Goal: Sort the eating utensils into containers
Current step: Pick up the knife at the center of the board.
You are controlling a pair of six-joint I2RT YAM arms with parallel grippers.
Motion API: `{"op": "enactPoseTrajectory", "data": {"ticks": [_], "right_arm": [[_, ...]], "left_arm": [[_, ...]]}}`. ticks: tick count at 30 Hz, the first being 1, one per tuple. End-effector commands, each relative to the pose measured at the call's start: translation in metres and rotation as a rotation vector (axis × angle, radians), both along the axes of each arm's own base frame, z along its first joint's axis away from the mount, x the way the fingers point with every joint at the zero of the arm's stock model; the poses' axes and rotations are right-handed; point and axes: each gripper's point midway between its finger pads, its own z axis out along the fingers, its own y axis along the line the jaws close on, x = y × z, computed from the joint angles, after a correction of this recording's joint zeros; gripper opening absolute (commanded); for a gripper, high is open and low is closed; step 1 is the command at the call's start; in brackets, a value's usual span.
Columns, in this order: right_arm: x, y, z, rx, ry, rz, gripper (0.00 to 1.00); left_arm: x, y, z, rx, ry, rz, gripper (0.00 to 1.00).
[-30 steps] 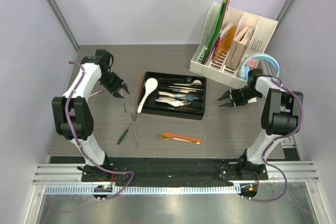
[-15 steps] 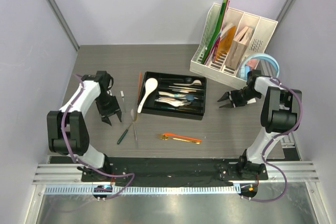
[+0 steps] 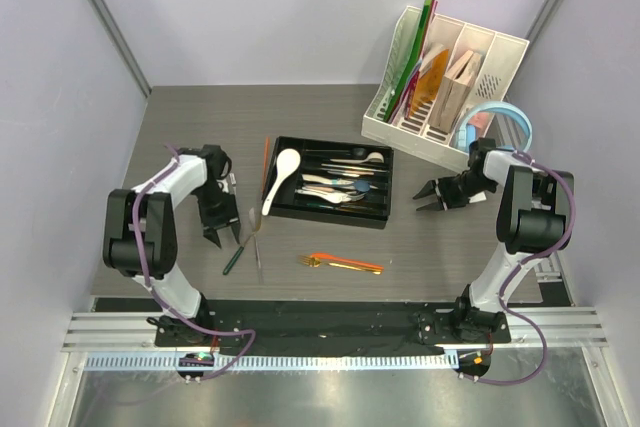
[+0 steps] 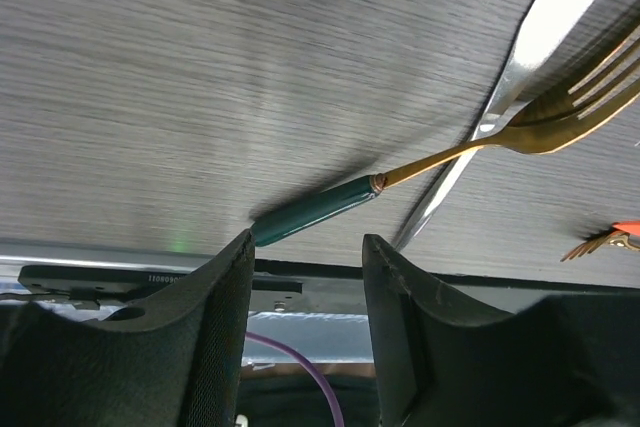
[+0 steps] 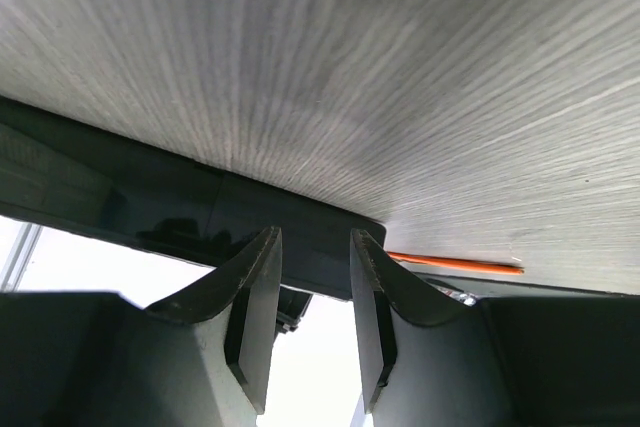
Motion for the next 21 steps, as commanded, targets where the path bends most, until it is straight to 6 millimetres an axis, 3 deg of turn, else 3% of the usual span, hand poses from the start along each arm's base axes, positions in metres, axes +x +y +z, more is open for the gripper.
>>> {"op": "enactPoseTrajectory", "data": {"ticks": [1,8,21], "right_arm": [[0.000,0.004,0.012,0.006,-0.046,0.011,0.39],[-0.002,0.005,0.012,0.010,-0.050,0.011,0.39],[-0.002,0.006,0.015,0.018,-0.062,0.010,0.39]], "left_arm": [[0.007,-0.013,0.006,-0.032,-0.020,-0.008,0.48],[-0.014,-0.021,-0.008,-0.013,0.059,-0.026,0.48],[-0.026,-0.019,-0.028,0.015,0.141,0.011,0.48]]}}
